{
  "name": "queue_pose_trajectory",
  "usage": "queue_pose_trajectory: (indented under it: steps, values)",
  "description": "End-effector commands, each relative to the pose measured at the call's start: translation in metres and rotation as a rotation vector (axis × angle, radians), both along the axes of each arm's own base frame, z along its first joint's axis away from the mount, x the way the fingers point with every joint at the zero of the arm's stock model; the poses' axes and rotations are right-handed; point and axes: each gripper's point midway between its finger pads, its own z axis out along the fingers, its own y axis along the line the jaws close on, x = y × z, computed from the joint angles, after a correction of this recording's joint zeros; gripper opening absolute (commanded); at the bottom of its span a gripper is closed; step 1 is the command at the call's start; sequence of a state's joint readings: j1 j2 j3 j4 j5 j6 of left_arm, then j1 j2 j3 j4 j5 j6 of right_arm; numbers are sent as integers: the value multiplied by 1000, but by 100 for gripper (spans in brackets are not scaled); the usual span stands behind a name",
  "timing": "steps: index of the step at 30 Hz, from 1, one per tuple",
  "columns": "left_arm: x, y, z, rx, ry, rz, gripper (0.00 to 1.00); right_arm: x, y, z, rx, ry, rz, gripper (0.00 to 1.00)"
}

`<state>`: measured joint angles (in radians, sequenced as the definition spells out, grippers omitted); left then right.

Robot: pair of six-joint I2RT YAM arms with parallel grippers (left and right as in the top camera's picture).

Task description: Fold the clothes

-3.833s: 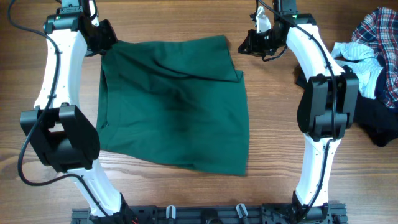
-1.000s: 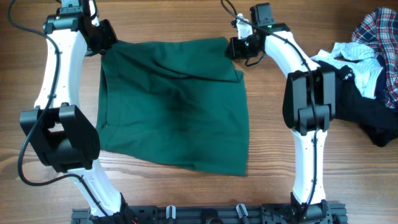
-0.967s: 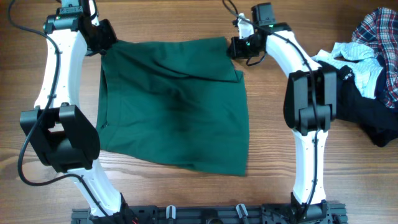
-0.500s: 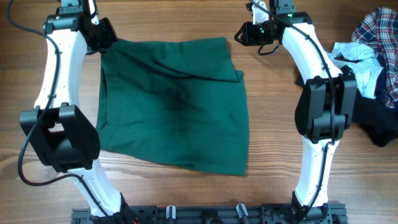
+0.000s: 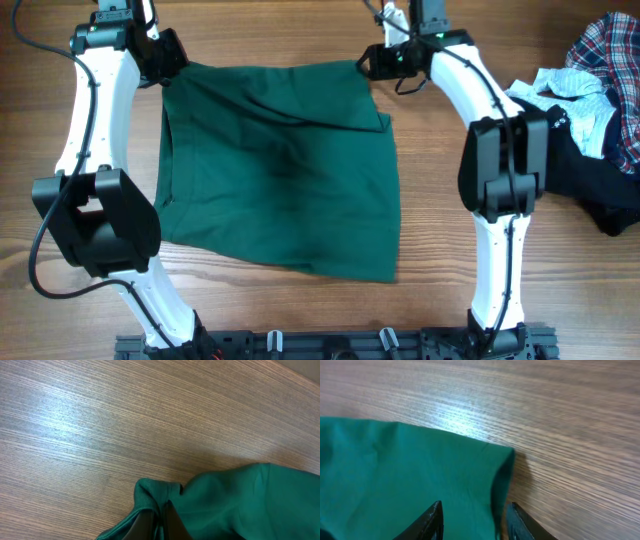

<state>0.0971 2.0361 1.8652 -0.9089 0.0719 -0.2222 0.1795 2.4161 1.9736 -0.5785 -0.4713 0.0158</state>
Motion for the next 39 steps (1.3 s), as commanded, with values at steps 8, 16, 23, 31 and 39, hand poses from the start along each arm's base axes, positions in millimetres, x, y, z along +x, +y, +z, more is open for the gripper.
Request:
queue_pose_trajectory:
  steps: [8, 16, 23, 31, 39]
  values:
    - [0, 1, 16, 19, -37, -1, 4, 9, 10, -26, 18, -18, 29, 41]
    - [1, 1, 15, 18, -36, -1, 4, 6, 26, -44, 36, -2, 43, 40]
    - [1, 2, 15, 19, -38, -1, 4, 5, 43, -42, 43, -24, 69, 23]
    - [2, 2, 16, 20, -40, -1, 4, 5, 40, -38, 50, -12, 48, 4]
    - [6, 2, 19, 21, -62, -1, 4, 9, 11, 36, 58, -83, 23, 4]
